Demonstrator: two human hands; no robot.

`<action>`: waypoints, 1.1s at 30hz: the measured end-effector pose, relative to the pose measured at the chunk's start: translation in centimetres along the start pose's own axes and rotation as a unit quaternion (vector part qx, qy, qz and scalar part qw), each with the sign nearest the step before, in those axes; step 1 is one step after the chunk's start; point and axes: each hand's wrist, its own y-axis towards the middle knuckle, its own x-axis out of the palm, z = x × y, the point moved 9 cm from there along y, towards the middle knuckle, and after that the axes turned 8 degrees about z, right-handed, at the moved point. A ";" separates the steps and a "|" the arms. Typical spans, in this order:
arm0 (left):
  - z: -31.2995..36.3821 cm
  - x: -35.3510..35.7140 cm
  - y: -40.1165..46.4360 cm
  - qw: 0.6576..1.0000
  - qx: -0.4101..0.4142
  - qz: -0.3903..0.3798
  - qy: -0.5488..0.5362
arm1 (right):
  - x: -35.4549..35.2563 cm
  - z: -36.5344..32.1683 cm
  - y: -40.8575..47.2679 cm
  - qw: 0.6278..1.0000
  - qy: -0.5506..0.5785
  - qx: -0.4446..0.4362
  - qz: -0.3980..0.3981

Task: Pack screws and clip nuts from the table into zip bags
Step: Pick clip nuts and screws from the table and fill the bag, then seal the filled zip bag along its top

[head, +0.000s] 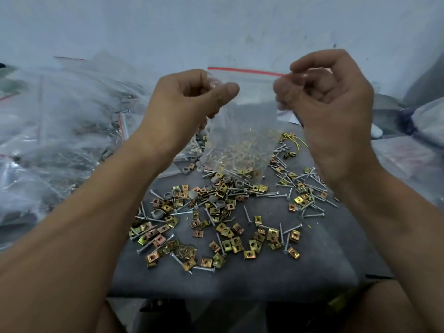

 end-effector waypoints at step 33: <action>0.3 2.5 -1.2 0.992 -0.042 0.000 -0.119 | 0.1 1.5 -1.4 0.991 0.039 0.126 -0.005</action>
